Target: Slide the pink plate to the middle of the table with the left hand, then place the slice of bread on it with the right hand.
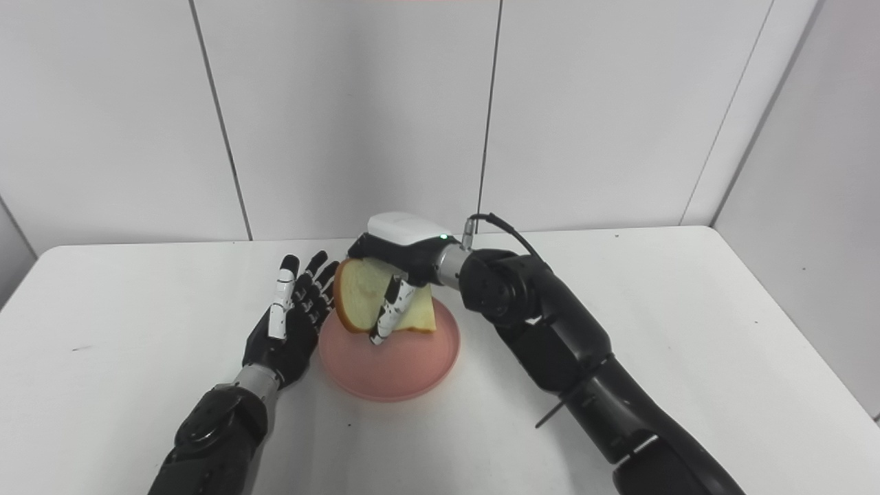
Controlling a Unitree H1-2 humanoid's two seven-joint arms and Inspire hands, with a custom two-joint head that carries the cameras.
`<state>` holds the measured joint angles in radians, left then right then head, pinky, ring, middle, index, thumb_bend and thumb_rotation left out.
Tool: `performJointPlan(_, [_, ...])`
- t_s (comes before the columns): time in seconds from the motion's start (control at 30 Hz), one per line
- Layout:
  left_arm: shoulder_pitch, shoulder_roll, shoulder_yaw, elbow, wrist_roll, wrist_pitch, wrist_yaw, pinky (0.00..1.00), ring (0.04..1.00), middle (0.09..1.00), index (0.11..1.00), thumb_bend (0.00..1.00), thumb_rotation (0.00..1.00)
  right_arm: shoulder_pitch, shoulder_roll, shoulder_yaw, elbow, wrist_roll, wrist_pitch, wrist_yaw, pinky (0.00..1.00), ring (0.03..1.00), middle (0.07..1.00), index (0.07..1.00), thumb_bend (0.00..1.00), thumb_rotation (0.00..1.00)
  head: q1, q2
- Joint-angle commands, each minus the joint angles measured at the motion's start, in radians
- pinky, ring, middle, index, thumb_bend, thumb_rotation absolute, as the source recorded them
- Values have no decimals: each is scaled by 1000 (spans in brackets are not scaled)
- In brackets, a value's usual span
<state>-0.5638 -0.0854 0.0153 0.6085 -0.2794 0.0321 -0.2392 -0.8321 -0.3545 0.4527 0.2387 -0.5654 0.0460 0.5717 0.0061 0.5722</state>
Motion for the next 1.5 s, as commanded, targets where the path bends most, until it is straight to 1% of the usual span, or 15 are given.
performJointPlan(0.0, [63, -1, -12, 39, 28, 113, 29, 980, 977, 982, 996, 721, 950, -43, 3, -2, -13, -9, -33, -16, 361, 378, 481, 552, 509, 0, 1, 3])
performJointPlan(0.1, [61, 0, -12, 38, 27, 118, 28, 987, 980, 986, 1000, 721, 963, -35, 8, 6, 1, -12, -44, -28, 328, 369, 467, 555, 509, 0, 2, 5])
performJointPlan(0.17, [62, -2, -9, 34, 23, 122, 30, 987, 980, 987, 1000, 713, 963, -31, 11, 12, 16, -7, -63, -30, 438, 393, 478, 545, 512, 0, 3, 7])
performJointPlan(0.4, [68, -2, -11, 15, 28, 134, 38, 986, 979, 983, 999, 719, 964, -30, 18, 54, 54, -47, -67, -12, 440, 408, 511, 515, 514, 0, 1, 9])
performJointPlan(0.63, [67, 2, -11, 18, 29, 132, 33, 986, 980, 985, 999, 727, 965, -20, 23, 59, 42, -83, -6, 12, 565, 428, 519, 511, 515, 0, 1, 11])
performJointPlan(0.67, [66, 1, -11, 19, 28, 129, 32, 988, 981, 985, 998, 727, 965, -19, 21, 59, 37, -86, -5, 15, 579, 541, 506, 500, 522, 0, 1, 11])
performJointPlan(0.7, [66, 2, -10, 20, 27, 128, 30, 988, 980, 984, 997, 727, 964, -19, 20, 59, 32, -91, -2, 18, 582, 582, 539, 498, 521, 24, 1, 11])
performJointPlan(0.73, [65, 2, -8, 21, 25, 127, 30, 988, 980, 983, 996, 726, 964, -20, 19, 61, 25, -99, 4, 23, 594, 626, 647, 497, 515, 94, 0, 9])
performJointPlan(0.8, [65, 2, -8, 20, 24, 127, 30, 988, 980, 983, 996, 722, 967, -22, 19, 64, 9, -121, 21, 34, 606, 656, 695, 497, 515, 116, 1, 11])
performJointPlan(0.83, [65, 3, -8, 21, 24, 125, 28, 988, 981, 984, 998, 717, 973, -20, 20, 62, 1, -129, 28, 36, 630, 697, 740, 657, 616, 86, 1, 11])
performJointPlan(0.87, [65, 3, -7, 21, 23, 125, 28, 990, 983, 986, 999, 716, 974, -19, 20, 60, -6, -136, 34, 38, 647, 724, 766, 719, 656, 87, 0, 11])
performJointPlan(0.93, [65, 3, -6, 21, 22, 126, 28, 992, 984, 987, 1000, 711, 977, -20, 17, 63, -23, -152, 39, 47, 689, 775, 807, 781, 692, 112, 0, 13])
performJointPlan(1.0, [65, 4, -6, 22, 22, 122, 25, 994, 984, 988, 1000, 714, 974, -22, 13, 65, -45, -167, 45, 58, 713, 818, 850, 842, 709, 245, 0, 13])
performJointPlan(1.2, [65, 7, -5, 30, 24, 108, 23, 989, 977, 983, 992, 708, 983, -23, 12, 44, -97, -169, 65, 84, 734, 866, 926, 912, 799, 474, -3, 13])
performJointPlan(1.47, [71, 6, -4, 15, 27, 113, 31, 989, 975, 983, 996, 707, 983, -53, 0, 47, -182, -209, 117, 179, 728, 869, 922, 915, 856, 501, -4, 14])
